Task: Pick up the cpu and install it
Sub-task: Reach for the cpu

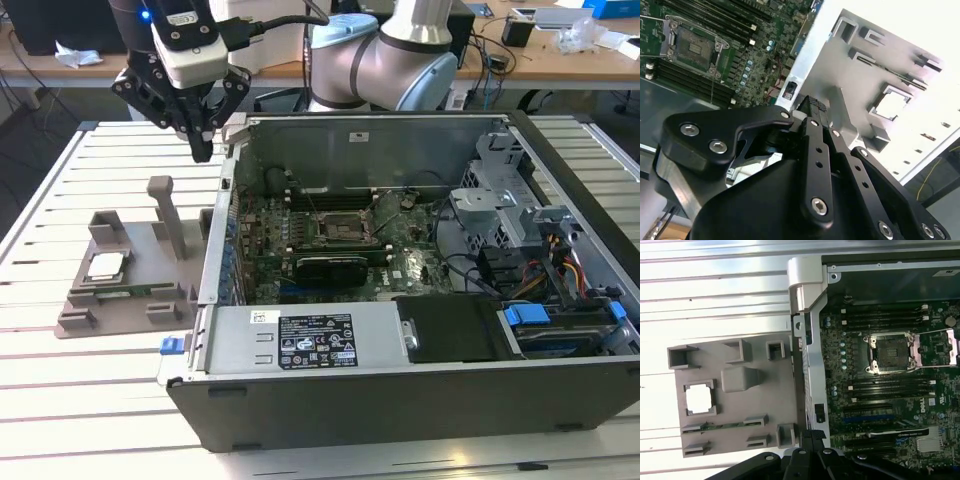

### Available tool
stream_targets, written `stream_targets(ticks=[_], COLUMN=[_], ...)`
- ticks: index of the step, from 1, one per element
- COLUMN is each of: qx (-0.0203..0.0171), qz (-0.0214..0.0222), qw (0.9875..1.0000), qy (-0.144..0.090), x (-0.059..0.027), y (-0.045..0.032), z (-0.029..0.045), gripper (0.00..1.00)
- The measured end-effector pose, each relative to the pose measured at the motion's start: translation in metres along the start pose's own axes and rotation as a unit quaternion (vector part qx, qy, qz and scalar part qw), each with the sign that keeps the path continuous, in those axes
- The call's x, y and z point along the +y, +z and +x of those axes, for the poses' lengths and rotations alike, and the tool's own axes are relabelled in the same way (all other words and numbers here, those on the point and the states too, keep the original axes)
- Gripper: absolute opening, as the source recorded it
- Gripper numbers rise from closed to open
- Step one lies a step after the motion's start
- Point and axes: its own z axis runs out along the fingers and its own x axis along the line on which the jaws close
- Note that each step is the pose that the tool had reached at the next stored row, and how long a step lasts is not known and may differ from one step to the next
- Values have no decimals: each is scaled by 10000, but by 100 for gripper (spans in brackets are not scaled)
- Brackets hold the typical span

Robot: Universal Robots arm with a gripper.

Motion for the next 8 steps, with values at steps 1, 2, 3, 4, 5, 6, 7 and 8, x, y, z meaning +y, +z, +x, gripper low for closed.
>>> stream_targets(ticks=[1,2,3,4,5,6,7,8], qx=[0,0,0,0,0,0,0,0], qz=[0,0,0,0,0,0,0,0], qw=[10000,10000,10000,10000,10000,10000,10000,10000], qy=[0,0,0,0,0,0,0,0], x=[-1,-2,-2,-3,-4,-5,-6,-7], y=[0,-1,-1,-1,-2,-2,-2,-2], z=[10,19,31,38,54,64,78,88], gripper=[11,11,11,11,11,11,11,11])
